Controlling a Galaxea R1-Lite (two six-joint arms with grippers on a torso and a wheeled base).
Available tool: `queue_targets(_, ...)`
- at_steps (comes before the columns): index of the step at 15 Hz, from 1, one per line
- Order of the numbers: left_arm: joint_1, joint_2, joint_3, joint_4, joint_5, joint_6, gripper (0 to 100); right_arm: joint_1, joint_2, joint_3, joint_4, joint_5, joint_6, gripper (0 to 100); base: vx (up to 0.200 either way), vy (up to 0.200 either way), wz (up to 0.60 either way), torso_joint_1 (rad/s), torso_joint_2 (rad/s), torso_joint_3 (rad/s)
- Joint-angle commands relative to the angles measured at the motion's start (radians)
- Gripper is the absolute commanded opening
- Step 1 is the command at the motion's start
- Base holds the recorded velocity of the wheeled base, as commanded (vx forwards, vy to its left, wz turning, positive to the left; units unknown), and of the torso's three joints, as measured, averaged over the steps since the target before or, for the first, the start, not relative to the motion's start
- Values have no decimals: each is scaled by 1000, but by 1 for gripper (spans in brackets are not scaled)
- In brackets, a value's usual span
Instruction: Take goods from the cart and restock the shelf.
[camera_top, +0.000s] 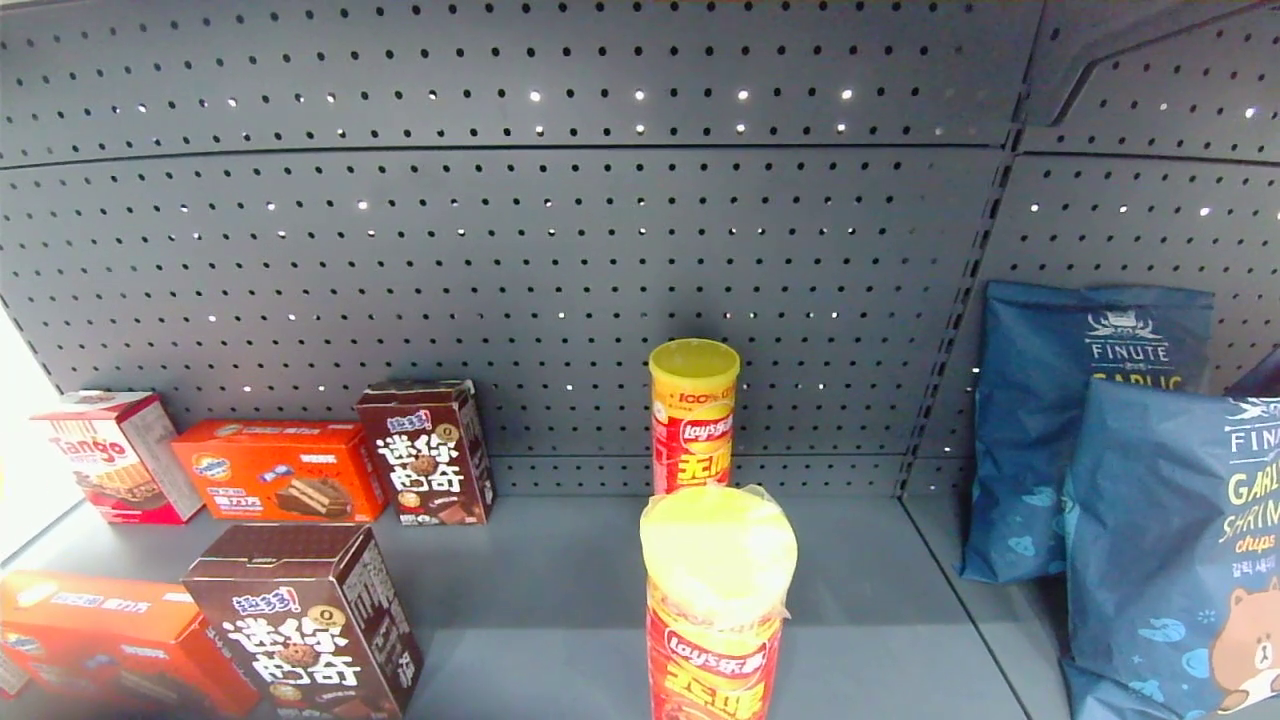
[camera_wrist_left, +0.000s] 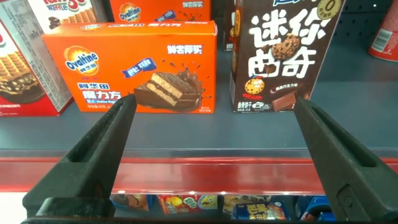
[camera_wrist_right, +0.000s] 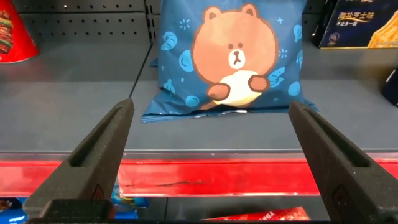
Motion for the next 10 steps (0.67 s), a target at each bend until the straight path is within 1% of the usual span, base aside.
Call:
queue_targets(1,0,0,0,0,0,-1,100,1,1,0,0,0,0,100,0,0,0,0,0,0)
queue_targets(10,0,0,0,0,0,-1,100,1,1,0,0,0,0,100,0,0,0,0,0,0)
